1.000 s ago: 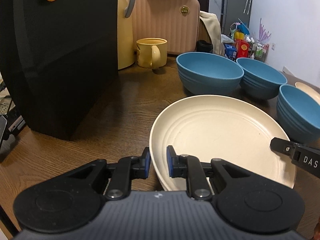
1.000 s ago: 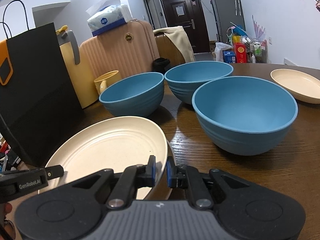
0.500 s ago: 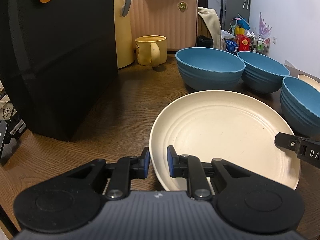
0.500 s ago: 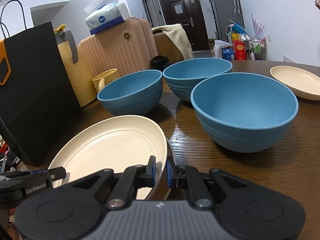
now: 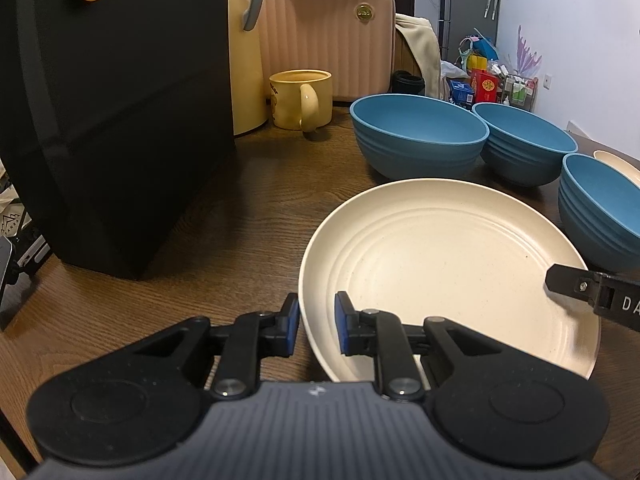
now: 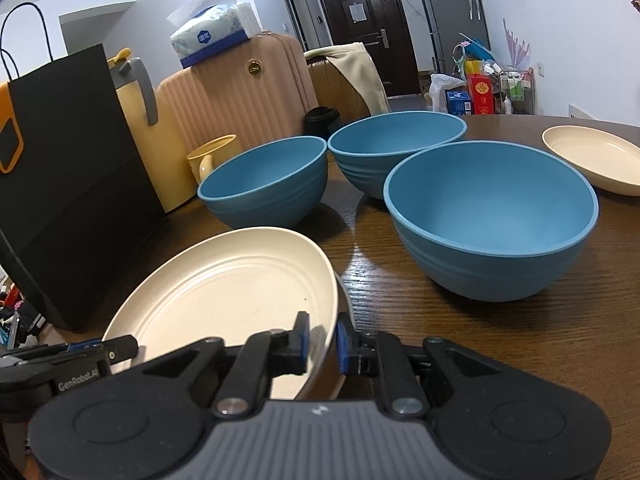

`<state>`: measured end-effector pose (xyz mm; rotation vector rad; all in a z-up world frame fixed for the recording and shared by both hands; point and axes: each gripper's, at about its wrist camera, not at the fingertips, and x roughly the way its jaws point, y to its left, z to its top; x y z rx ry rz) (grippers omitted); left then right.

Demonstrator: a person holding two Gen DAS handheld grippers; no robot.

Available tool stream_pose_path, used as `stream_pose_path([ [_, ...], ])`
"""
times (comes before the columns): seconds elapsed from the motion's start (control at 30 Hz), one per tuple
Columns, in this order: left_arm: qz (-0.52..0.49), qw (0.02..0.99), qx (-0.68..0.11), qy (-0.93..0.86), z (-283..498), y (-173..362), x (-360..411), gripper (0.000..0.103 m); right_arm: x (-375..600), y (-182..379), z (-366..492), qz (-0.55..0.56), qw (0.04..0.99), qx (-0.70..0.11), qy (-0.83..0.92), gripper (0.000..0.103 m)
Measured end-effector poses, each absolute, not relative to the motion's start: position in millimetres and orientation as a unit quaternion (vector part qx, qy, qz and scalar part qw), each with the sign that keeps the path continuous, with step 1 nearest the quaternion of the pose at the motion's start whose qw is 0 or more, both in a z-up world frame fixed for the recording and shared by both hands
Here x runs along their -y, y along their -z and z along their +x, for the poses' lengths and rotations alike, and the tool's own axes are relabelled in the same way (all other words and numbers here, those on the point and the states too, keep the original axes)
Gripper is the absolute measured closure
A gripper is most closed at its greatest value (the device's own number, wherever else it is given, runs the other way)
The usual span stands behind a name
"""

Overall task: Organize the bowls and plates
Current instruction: 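Lower the held cream plate onto the first plate beside the blue bowls, then open both grippers and release the plate rim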

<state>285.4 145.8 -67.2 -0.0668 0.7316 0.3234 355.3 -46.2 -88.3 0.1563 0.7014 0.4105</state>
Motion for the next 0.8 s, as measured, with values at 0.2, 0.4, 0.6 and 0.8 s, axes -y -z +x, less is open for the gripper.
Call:
stream_pose_path([
  [0.2,-0.033,0.92,-0.357,-0.157,286.1,67.6,-146.4,0.084,46.0,84.8,354.0,0.074,0.916,-0.339,-0.202,0.079],
  [0.4,-0.036,0.919,-0.357,-0.161,284.9,68.7,-148.5,0.084,47.9,80.9,352.7,0.073,0.919,-0.334,-0.197,0.061],
  [0.6,-0.042,0.919,-0.358,-0.162,282.2,66.1,-149.9,0.083,50.9,78.1,352.8,0.077,0.918,-0.337,-0.196,0.052],
  [0.8,-0.054,0.921,-0.345,-0.173,273.9,57.5,-157.1,0.043,53.0,77.6,352.8,0.078,0.917,-0.342,-0.192,0.015],
])
